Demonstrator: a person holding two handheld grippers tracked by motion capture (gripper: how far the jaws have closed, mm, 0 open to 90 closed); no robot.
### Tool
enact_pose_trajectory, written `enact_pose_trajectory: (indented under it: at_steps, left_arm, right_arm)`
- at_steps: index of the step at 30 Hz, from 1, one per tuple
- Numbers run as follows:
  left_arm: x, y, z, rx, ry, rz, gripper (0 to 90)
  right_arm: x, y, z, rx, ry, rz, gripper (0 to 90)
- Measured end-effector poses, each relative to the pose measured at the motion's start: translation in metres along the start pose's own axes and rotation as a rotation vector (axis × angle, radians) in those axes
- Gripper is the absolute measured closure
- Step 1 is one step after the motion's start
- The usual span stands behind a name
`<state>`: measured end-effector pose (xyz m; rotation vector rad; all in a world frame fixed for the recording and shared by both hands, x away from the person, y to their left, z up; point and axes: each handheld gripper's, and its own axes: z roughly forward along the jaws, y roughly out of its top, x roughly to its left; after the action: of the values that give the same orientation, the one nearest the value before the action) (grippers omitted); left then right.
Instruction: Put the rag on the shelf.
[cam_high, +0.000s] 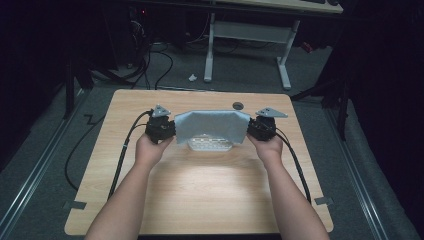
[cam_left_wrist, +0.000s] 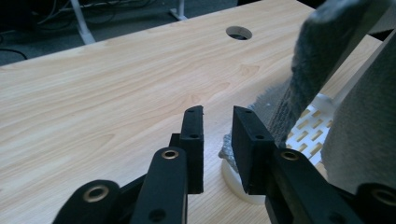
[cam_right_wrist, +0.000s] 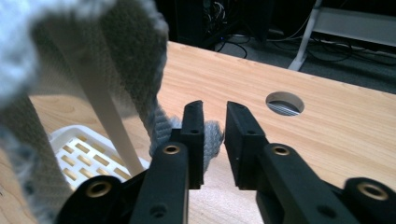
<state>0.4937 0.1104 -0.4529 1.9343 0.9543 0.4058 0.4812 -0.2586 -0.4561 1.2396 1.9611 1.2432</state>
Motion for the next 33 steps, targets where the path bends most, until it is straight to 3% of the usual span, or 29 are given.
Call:
enact_pose_trajectory:
  at_steps: [11, 17, 22, 26, 33]
  left_arm:
    - [0.022, -0.006, -0.027, -0.051, 0.049, -0.056, 69.8]
    - [0.027, -0.01, -0.034, -0.06, 0.063, -0.066, 69.7]
    - [0.024, -0.013, -0.042, -0.096, 0.062, -0.073, 66.7]
    - [0.017, -0.016, -0.051, -0.098, 0.074, -0.045, 66.5]
    - [0.004, -0.032, -0.074, -0.104, 0.075, -0.036, 63.6]
  right_arm:
    - [-0.011, 0.006, -0.017, -0.021, -0.047, 0.001, 75.5]
    - [-0.014, 0.006, -0.02, -0.025, -0.058, 0.001, 75.4]
    - [-0.011, 0.005, -0.027, -0.041, -0.042, -0.004, 75.7]
    - [-0.008, 0.001, -0.04, -0.053, -0.03, 0.005, 74.5]
    - [0.009, -0.01, -0.078, -0.087, -0.025, -0.031, 67.2]
